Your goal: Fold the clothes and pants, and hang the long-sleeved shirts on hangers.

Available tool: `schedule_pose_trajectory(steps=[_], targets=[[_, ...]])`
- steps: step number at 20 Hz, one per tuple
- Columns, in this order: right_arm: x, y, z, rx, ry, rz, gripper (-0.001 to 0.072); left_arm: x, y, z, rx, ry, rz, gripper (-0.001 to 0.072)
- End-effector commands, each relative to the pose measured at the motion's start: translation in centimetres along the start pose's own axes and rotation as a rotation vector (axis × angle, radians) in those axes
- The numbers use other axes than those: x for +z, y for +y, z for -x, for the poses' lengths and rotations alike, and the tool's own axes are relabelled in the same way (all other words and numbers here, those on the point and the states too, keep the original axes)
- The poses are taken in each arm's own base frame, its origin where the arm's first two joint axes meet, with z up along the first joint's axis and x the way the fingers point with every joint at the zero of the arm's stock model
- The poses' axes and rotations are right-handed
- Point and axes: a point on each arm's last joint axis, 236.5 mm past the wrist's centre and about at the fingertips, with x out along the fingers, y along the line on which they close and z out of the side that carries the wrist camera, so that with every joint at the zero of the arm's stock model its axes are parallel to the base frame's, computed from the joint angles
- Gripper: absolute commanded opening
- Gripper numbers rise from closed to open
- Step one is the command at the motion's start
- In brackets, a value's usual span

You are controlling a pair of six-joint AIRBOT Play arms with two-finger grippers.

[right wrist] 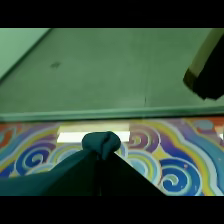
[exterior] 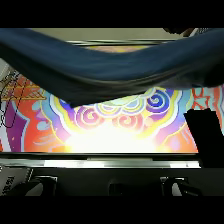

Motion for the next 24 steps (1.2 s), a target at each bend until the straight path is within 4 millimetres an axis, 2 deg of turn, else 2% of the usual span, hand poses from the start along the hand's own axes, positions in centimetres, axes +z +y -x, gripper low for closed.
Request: schedule_pose_trajectory(steps=[1,3,4,6,9,11,14,16,17,19,21,22,24], targets=[[3.2,1.6,3.9,-0.012,-0.146,-0.068,0.0032,2.2,2.1,6.6,0.144,-0.124,-0.011,0.001],[1.5,0.9,2.5,-0.011,-0.067,-0.145,0.0032,1.7,2.4,5.8,0.15,-0.104,-0.009,0.001],[-0.3,0.2,1.0,-0.016,0.01,-0.193,0.0032,0.7,2.9,4.4,0.156,-0.066,-0.003,0.001],[-4.8,-1.8,-2.6,-0.03,0.195,-0.278,0.0032,-2.7,4.6,-0.1,0.176,0.061,-0.003,0.001],[-15.4,-6.1,-9.4,-0.055,0.532,-0.435,0.0033,-9.4,7.5,-9.4,0.193,0.227,0.033,0.0011],[-22.7,-9.6,-13.4,-0.099,0.673,-0.529,0.0033,-13.0,8.4,-16.1,0.178,0.252,0.038,0.0012],[-31.9,-14.5,-18.4,-0.183,0.738,-0.658,0.0033,-19.1,8.0,-25.5,0.133,0.293,0.043,0.0013],[-37.2,-16.7,-21.2,-0.225,0.757,-0.742,0.0033,-23.5,7.1,-30.1,0.105,0.328,0.047,0.0014],[-39.2,-17.0,-22.5,-0.232,0.762,-0.775,0.0033,-26.1,6.7,-32.0,0.096,0.358,0.045,0.0013],[-43.0,-17.0,-25.1,-0.245,0.764,-0.794,0.0033,-30.9,6.3,-34.5,0.085,0.427,0.055,0.0014],[-46.3,-16.2,-27.1,-0.258,0.766,-0.781,0.0034,-34.6,6.3,-35.7,0.085,0.494,0.071,0.0014],[-47.4,-15.9,-27.8,-0.263,0.764,-0.774,0.0034,-35.8,6.3,-36.0,0.083,0.514,0.09,0.0014],[-48.5,-15.7,-28.4,-0.269,0.763,-0.766,0.0035,-36.5,6.3,-36.2,0.079,0.527,0.125,0.004]])
